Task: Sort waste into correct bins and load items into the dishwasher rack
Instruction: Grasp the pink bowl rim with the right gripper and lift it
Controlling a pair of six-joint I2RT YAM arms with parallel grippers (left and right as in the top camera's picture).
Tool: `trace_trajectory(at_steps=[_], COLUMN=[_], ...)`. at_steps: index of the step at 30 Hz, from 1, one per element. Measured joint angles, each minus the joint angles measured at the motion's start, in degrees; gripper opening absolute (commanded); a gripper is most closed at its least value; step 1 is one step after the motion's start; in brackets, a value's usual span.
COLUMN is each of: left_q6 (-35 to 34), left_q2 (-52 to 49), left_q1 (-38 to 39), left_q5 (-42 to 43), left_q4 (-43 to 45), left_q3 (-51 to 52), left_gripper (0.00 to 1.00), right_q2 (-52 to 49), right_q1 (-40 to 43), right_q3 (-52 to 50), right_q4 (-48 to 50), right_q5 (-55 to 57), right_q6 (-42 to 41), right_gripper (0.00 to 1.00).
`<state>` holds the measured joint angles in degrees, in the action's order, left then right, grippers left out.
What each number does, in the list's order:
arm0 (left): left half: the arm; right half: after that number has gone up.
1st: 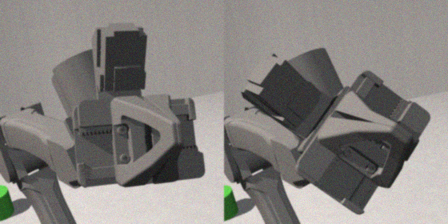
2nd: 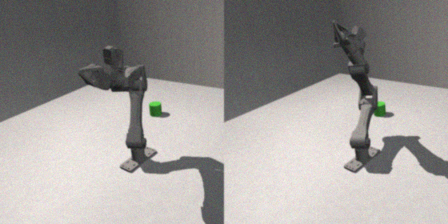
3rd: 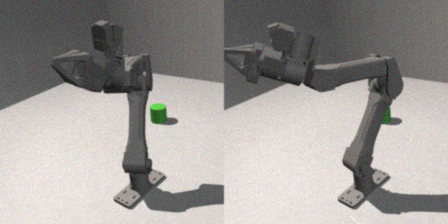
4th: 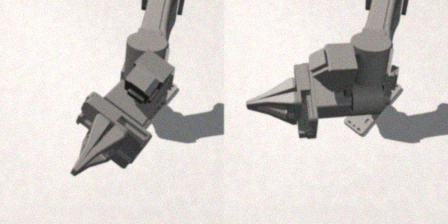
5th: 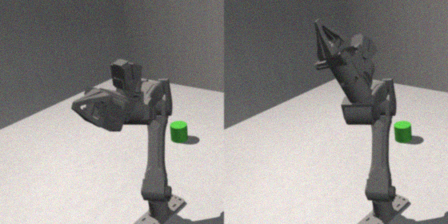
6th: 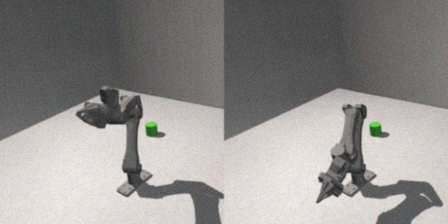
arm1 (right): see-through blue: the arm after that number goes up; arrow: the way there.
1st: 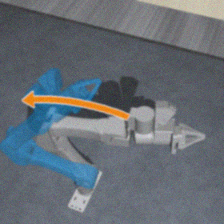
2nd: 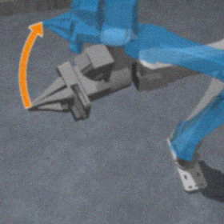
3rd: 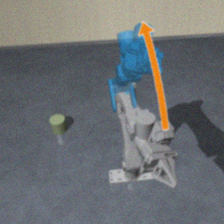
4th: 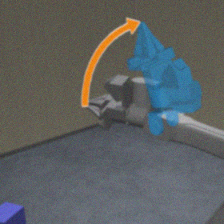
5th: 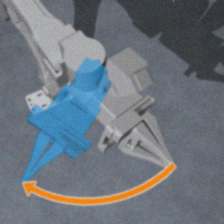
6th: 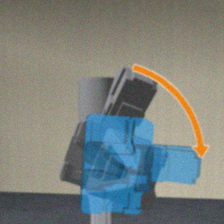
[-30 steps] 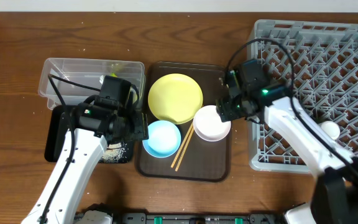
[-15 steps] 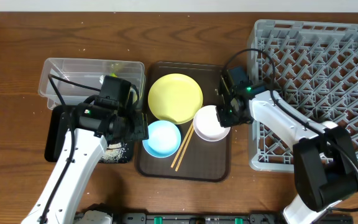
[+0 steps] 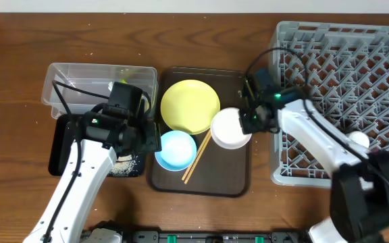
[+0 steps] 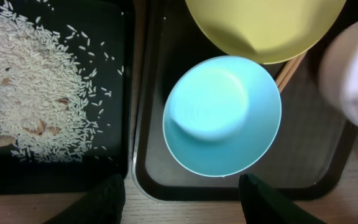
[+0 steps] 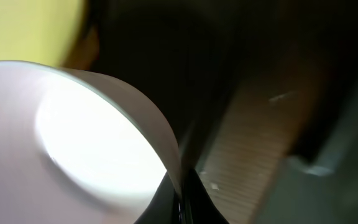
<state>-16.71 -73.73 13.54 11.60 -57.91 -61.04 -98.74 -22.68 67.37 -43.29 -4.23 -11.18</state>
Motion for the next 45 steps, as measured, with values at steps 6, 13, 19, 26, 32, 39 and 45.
trace_trajectory(at_steps=[6,13,19,26,32,39,45], left_q6=[0.0,0.0,0.0,0.0,0.0,0.0,0.0], left_q2=[0.0,0.0,0.0,0.0,0.0,0.0,0.0], left_q1=[0.0,0.0,0.0,0.0,0.0,0.0,0.0], left_q5=[0.0,0.0,0.0,0.0,0.0,0.0,0.0], left_q4=[0.0,0.0,0.0,0.0,0.5,1.2,1.3], left_q3=[0.0,0.0,0.0,0.0,0.0,0.1,0.1], left_gripper=[0.62,0.62,0.62,0.62,0.62,0.62,0.62], right_q2=[11.4,17.0,16.6,16.4,12.7,5.5,-1.4], right_q1=[1.0,1.2,4.6,7.9,10.6,12.2,14.2], right_q3=[3.2,3.6,3.6,3.6,3.6,3.7,3.7], right_q4=[1.6,7.8,13.8,23.0,36.1,48.2,53.7], right_q5=[10.3,31.9,42.3,45.4,46.3,46.5,48.7], right_q6=[0.0,0.1,1.4,4.7,12.1,22.2,27.3], right_gripper=[0.01,0.01,0.01,0.01,0.01,0.01,0.01])
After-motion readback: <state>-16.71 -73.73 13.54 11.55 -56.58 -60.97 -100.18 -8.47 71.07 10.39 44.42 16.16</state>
